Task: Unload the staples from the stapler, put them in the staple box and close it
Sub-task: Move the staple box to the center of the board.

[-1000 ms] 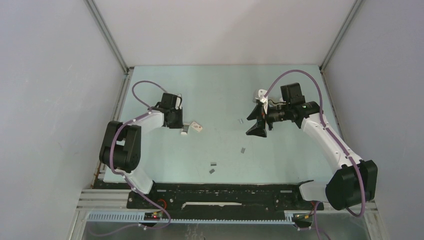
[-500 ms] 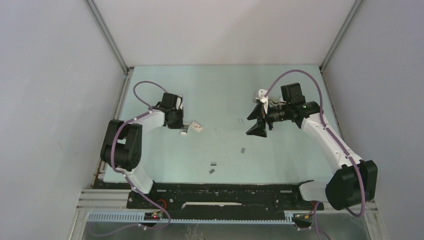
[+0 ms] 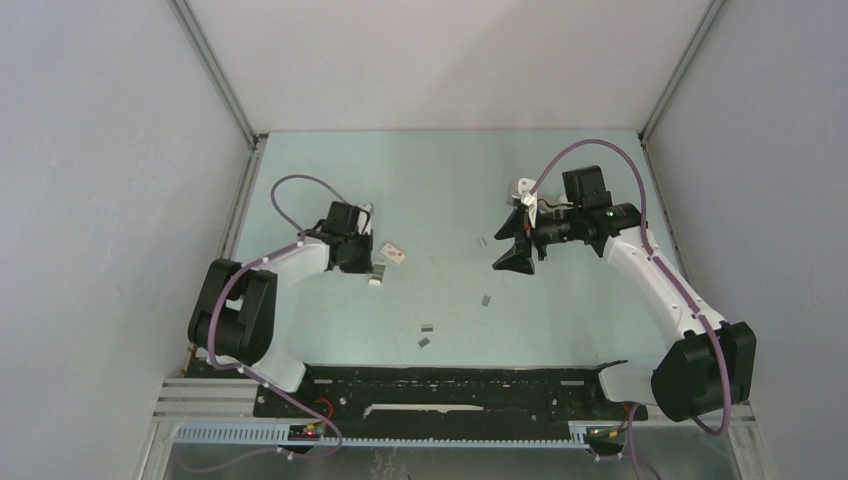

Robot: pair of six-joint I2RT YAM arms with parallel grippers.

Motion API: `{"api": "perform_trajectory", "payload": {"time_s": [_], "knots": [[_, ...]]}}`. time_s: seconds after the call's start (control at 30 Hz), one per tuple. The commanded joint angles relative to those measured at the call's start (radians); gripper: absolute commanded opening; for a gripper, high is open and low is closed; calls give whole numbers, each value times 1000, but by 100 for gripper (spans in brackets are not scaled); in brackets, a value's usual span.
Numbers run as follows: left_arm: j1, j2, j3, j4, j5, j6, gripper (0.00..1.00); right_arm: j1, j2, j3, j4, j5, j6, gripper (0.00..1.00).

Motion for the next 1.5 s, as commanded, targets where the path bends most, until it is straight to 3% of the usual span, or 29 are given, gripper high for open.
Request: {"api": "perform_trajectory", "payload": {"time_s": [0.0,0.73,1.47], "knots": [[-38,-64,-38,32,-5,-27,0,-5,-32,-2,-7,-23,-19,79],[-179,-128,-91,45,1,-21,0,-5,-34,-2,-9,-29,-19,79],[-332,214,357,-215,115,325,1,-6,-32,-1,-10,-28,-22,79]]}}
